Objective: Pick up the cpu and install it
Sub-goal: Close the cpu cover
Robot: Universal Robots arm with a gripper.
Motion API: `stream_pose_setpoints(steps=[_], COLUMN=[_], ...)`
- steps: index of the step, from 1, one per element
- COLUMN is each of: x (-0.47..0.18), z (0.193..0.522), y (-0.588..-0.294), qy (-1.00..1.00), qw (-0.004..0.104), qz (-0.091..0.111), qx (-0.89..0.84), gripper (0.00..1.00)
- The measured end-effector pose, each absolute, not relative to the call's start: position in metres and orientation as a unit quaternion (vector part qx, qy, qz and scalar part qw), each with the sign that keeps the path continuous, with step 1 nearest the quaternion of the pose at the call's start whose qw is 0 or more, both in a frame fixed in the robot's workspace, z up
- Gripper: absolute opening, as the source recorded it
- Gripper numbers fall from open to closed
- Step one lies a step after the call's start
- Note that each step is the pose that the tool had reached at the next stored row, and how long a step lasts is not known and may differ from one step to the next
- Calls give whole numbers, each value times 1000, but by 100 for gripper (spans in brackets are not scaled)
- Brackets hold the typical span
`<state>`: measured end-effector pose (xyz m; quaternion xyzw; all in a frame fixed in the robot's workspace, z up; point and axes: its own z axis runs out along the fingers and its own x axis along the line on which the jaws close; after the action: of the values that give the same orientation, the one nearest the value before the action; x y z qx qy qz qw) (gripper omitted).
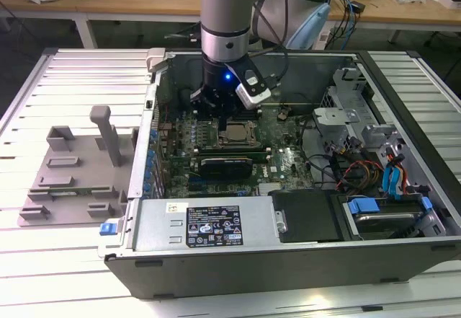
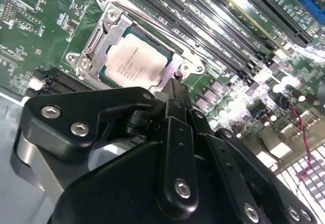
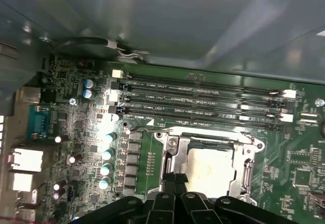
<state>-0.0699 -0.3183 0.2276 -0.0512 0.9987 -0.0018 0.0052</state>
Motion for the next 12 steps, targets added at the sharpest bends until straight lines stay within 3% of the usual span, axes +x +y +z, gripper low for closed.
stream_pose_setpoints(steps=[12], x=[-37], z=[228], y=[-318], qy=[999], qw=[6], qz=[-3], qx=[-49], gripper=[11])
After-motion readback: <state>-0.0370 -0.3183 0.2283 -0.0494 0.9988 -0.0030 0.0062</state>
